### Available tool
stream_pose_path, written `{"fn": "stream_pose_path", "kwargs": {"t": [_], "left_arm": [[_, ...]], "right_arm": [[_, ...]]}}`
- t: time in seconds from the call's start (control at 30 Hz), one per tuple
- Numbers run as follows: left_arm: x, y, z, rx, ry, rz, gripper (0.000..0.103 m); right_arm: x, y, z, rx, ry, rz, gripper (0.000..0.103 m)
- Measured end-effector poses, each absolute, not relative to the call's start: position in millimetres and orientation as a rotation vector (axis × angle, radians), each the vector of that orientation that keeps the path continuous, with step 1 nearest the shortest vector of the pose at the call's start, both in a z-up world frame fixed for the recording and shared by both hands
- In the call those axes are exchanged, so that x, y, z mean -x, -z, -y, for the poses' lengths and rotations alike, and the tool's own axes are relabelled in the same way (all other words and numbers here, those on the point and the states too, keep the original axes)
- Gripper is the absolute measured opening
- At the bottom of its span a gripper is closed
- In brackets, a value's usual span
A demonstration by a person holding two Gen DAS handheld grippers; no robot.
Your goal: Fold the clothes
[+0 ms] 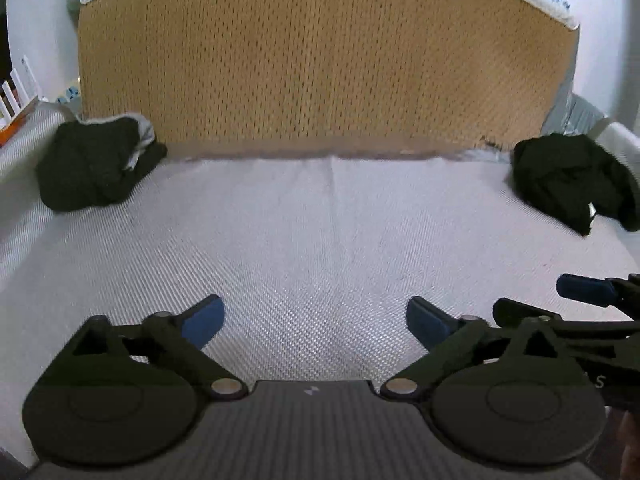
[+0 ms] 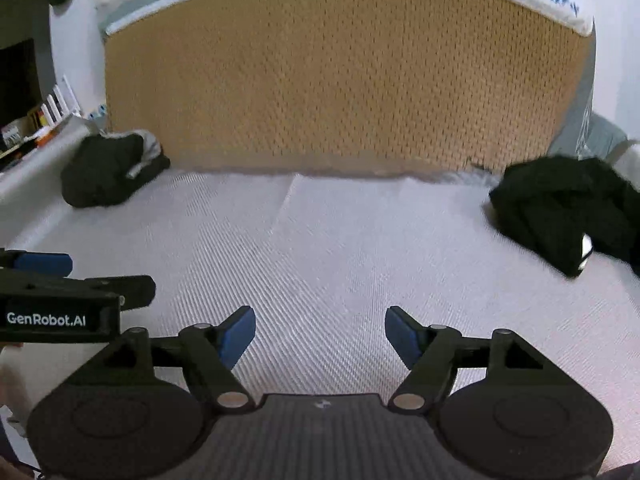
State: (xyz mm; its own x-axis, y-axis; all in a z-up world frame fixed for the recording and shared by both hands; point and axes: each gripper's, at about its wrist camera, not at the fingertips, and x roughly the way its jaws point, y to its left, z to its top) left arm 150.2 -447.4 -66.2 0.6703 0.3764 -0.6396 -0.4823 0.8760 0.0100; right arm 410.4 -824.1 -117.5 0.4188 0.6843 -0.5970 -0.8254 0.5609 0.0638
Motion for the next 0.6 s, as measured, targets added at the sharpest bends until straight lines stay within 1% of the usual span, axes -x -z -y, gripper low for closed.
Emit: {"fn": "stream_pose_path", "kwargs": {"t": [0.17, 0.37, 0.53, 0.6], "left_arm": [[-130, 45, 453, 0.162, -0.478, -0.607, 0.103], [-111, 34, 450, 0.238, -0.418, -0.595, 0.103], [-100, 23, 459, 0.206, -0.428, -0.576, 0.103], [-96, 19, 462, 0.197, -0.433, -0.567, 0.103]], "right_arm": [[-399, 97, 831, 0.261, -0.952, -0.543, 0.084], [-392, 82, 841, 0.238, -0.952, -0.525, 0.085], [-385, 70, 850, 0.212, -0.955, -0.508, 0.09], [-380, 66, 851, 0.218, -0.954, -0.5, 0.095]]}}
